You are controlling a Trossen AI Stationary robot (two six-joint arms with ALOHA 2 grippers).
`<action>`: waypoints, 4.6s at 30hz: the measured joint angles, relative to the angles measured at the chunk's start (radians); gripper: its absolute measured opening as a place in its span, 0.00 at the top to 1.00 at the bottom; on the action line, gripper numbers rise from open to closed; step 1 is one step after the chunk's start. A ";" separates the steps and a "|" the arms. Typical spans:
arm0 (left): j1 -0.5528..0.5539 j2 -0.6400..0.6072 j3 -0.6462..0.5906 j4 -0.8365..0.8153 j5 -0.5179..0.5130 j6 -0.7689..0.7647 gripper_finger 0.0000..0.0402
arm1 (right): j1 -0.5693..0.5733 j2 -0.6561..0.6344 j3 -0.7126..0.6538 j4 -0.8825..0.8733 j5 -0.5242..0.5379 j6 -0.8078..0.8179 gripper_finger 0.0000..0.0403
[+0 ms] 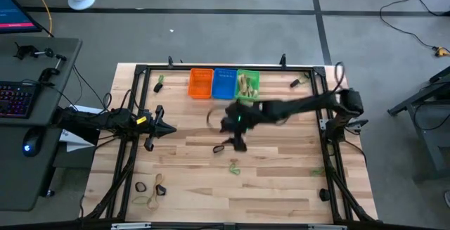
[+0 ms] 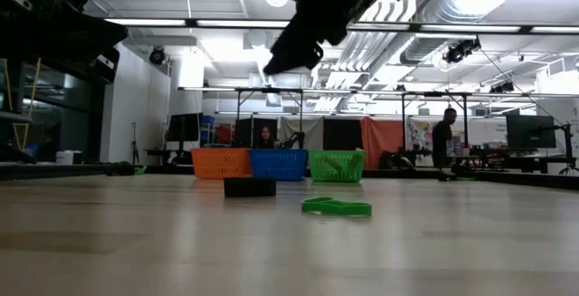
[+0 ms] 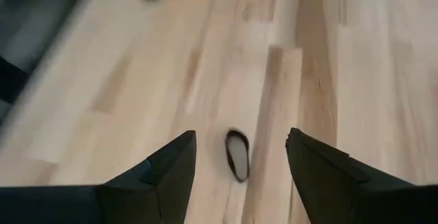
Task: Sort rubber bands into baskets
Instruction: Put the black rubber band into the blue bin
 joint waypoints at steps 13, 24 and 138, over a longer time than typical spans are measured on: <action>0.000 0.000 0.000 0.000 0.000 0.000 1.00 | 0.082 0.189 0.000 0.044 0.134 0.073 0.46; 0.000 0.000 0.000 0.000 0.000 0.000 1.00 | 0.086 0.294 0.000 0.102 0.126 -0.097 0.46; 0.000 0.000 0.000 0.000 0.000 0.000 1.00 | -0.864 -0.301 -0.375 -0.139 0.627 0.795 0.99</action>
